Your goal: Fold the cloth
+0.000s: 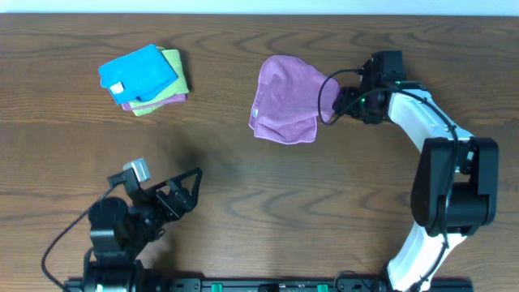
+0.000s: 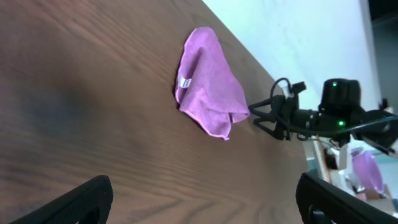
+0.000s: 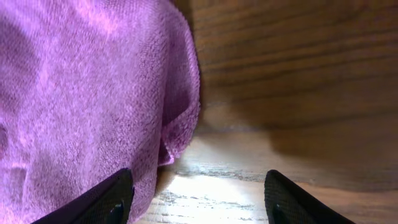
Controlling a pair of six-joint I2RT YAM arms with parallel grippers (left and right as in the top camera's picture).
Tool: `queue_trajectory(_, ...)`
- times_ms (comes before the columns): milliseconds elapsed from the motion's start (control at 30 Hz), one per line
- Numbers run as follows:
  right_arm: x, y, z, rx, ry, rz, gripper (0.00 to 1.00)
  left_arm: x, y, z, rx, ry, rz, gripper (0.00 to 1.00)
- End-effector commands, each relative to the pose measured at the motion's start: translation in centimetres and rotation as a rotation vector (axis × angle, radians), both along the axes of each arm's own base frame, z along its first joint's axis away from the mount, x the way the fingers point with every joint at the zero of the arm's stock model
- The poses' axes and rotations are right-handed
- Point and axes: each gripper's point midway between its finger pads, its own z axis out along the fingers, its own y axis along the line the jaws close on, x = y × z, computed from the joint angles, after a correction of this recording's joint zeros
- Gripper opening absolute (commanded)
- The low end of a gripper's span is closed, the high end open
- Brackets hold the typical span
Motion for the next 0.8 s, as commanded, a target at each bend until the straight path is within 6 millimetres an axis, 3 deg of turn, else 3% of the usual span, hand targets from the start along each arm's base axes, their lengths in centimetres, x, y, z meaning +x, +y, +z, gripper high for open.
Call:
queue_trajectory(0, -0.2, -0.9, -0.9, -0.010, 0.027, -0.048, 0.67, 0.8, -0.3, 1.3, 0.042, -0.017, -0.045, 0.95)
queue_trajectory(233, 0.2, -1.5, -0.9, -0.044, 0.009, -0.063, 0.66, 2.0, -0.3, 0.7, 0.041, 0.059, -0.054, 0.96)
queue_trajectory(400, 1.1, -1.5, -0.6, -0.043, -0.027, -0.065, 0.64, 2.5, -0.5, 1.2, 0.035, 0.027, -0.064, 0.96)
queue_trajectory(600, 0.8, -0.9, -2.7, -0.005, 0.018, -0.071, 0.55, 2.7, -0.5, 1.5, 0.036, 0.013, -0.064, 0.95)
queue_trajectory(767, 1.0, -0.4, -3.1, 0.025, 0.019, -0.075, 0.56, 2.7, -0.5, 1.6, 0.036, 0.007, -0.064, 0.95)
